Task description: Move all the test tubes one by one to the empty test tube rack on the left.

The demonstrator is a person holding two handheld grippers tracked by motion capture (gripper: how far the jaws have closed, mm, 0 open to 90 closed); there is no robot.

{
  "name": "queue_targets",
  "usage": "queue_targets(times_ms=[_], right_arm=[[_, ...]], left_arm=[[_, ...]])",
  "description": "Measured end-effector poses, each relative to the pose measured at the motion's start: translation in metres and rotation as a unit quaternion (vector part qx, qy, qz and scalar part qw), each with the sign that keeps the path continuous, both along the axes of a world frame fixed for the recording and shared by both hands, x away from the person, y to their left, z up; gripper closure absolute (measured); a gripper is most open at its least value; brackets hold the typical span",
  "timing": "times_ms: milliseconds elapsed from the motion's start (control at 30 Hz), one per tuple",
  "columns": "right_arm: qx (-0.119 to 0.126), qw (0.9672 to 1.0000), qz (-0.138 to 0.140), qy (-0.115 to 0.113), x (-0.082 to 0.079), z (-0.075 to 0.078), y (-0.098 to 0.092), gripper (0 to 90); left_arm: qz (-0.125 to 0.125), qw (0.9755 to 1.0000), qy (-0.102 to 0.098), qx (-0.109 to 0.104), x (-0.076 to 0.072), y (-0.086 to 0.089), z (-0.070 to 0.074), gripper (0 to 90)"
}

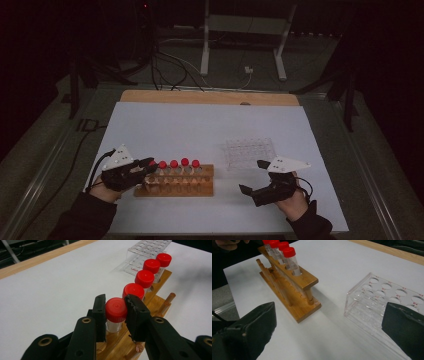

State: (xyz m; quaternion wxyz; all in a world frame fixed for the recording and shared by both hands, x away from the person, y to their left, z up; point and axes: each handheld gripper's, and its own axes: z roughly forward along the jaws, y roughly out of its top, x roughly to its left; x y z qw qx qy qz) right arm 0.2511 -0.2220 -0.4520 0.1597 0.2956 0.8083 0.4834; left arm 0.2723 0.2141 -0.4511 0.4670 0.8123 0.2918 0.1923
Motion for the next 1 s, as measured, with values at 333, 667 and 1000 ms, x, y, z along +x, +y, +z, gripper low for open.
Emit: queue_targets(times_ms=[333,667,1000], right_arm=[[0.002,1.0000,-0.001,-0.001,0.000,0.000,-0.001,0.0],[0.003,1.0000,-0.001,-0.001,-0.001,0.000,-0.001,0.0],[-0.001,1.0000,-0.002,-0.004,-0.004,-0.004,-0.007,0.0]], left_arm=[[-0.013,0.9999,-0.005,-0.006,-0.005,0.006,0.003,58.6],[-0.032,0.9988,0.002,-0.036,-0.023,0.020,0.004,15.4],[-0.006,0.9987,-0.012,-0.050,-0.025,0.039,-0.011,0.4]])
